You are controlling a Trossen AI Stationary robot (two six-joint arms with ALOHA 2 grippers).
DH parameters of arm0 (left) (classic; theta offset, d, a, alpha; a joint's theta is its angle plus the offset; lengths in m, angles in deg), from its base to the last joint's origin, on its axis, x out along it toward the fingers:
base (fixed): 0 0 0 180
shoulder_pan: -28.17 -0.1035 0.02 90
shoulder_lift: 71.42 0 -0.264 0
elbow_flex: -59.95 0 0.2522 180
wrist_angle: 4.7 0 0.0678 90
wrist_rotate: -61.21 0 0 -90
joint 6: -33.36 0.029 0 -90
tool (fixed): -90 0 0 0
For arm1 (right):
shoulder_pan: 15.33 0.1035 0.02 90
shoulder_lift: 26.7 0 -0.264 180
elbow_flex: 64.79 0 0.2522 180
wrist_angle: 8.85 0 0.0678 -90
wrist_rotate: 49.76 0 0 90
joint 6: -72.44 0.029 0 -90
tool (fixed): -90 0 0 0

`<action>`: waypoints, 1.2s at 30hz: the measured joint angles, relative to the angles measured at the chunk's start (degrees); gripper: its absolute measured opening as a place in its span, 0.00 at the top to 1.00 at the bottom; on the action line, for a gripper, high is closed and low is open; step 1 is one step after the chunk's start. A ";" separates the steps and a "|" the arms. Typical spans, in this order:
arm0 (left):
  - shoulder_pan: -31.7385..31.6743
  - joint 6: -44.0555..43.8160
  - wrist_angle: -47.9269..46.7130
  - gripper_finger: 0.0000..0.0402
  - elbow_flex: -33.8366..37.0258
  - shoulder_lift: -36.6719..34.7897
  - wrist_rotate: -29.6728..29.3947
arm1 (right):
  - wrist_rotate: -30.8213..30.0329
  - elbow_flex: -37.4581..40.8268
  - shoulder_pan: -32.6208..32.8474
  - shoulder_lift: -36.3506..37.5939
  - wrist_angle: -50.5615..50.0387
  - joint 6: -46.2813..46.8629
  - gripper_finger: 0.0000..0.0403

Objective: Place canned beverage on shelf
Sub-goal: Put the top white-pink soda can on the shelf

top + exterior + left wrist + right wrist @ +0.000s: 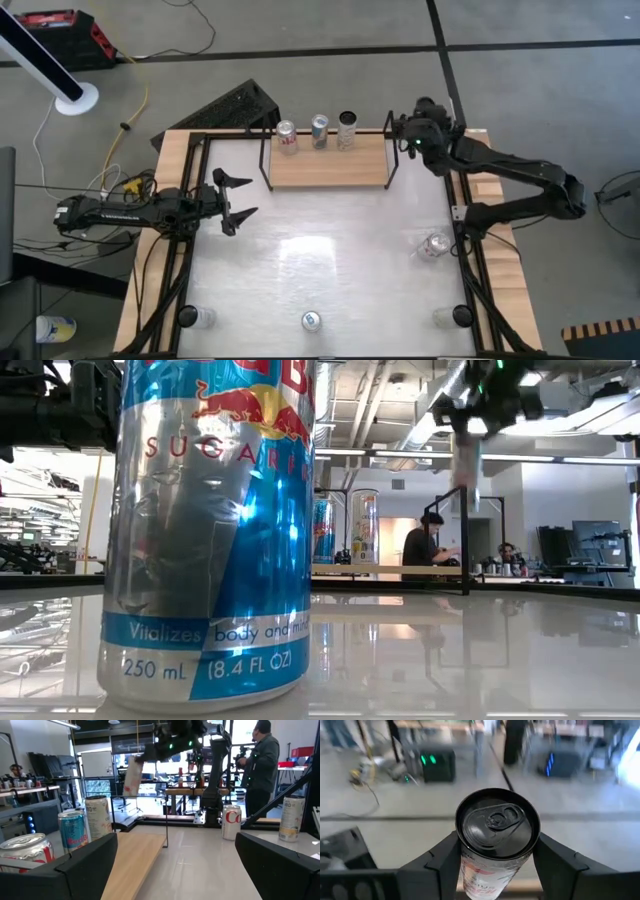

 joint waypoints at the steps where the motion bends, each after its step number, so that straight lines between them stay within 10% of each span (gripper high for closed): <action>1: 0.00 0.00 0.11 0.02 0.00 -0.01 0.00 | -1.13 -1.30 1.06 -0.38 2.73 -4.20 0.42; 9: 0.00 0.00 1.08 0.02 0.00 0.00 0.29 | 7.51 -6.81 2.97 -3.91 13.51 -22.84 0.42; 36: 0.00 0.83 0.79 0.02 0.00 0.00 0.59 | 25.62 -0.44 -3.10 -14.14 11.86 -11.08 0.42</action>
